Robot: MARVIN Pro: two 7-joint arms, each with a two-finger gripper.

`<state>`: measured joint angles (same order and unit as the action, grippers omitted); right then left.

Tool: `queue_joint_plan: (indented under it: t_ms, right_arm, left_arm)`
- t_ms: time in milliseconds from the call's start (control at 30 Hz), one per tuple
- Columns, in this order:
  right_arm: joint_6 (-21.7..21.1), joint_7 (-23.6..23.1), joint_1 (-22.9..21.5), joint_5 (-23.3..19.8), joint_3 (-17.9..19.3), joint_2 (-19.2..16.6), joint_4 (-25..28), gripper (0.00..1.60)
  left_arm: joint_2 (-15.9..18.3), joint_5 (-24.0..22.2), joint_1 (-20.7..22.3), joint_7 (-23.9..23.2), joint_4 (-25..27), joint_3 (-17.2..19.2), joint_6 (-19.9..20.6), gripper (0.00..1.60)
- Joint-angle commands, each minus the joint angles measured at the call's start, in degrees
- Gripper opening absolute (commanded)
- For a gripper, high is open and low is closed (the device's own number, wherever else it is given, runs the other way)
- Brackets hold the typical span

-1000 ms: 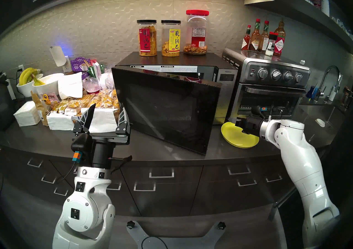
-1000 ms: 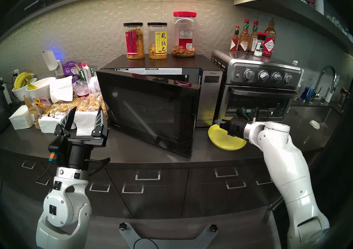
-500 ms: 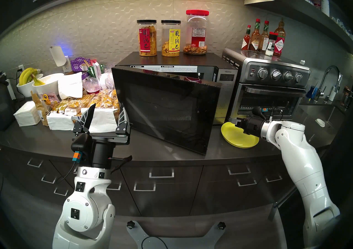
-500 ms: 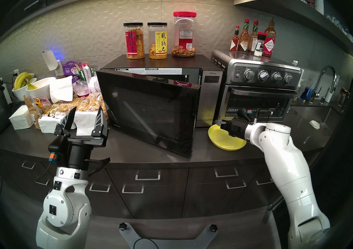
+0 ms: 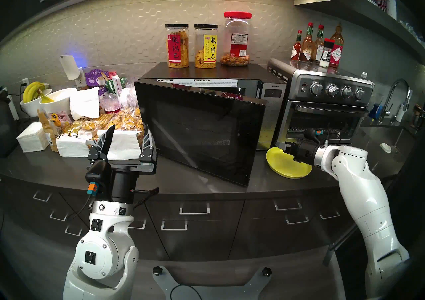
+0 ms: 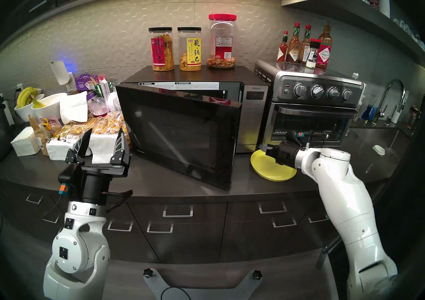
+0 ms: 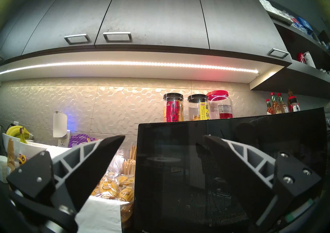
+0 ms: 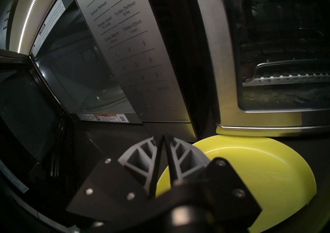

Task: Open the microwave, put the plate inside, and close the door

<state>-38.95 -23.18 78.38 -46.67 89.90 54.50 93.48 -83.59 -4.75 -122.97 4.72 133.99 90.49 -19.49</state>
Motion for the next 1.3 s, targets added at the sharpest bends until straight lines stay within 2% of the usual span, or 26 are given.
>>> queue_joint_plan:
  t_ms: [0,433,800,933,1033,1100,1267]
  right_arm:
    - [0.48,-0.12,-0.70,-0.14,0.44,0.09,0.71,0.61]
    - [0.45,-0.18,-0.70,-0.07,0.48,0.14,0.71,0.61]
    - [0.44,-0.21,-0.70,-0.03,0.50,0.16,0.70,0.61]
    - [0.43,-0.22,-0.70,-0.01,0.51,0.16,0.70,0.61]
    - [0.42,-0.24,-0.71,-0.01,0.50,0.16,0.69,0.61]
    - [0.41,-0.25,-0.71,0.00,0.50,0.16,0.69,0.61]
    - [0.41,-0.26,-0.71,0.02,0.51,0.17,0.69,0.61]
  left_arm:
    - [-0.11,0.12,-0.14,0.14,1.14,0.06,-0.10,1.60]
    - [-0.11,0.12,-0.14,0.14,1.14,0.06,-0.10,1.60]
    - [-0.24,-1.78,-0.34,-0.43,1.71,-0.26,-0.70,1.60]
    - [0.62,-4.23,-0.67,-1.62,2.09,0.22,-0.10,1.60]
    - [2.20,-9.28,-2.19,-3.96,3.87,0.64,2.25,1.60]
    - [3.06,-10.87,-3.05,-4.97,4.95,1.24,3.03,1.60]
    - [4.92,-12.64,-4.22,-6.93,6.01,3.33,5.85,1.60]
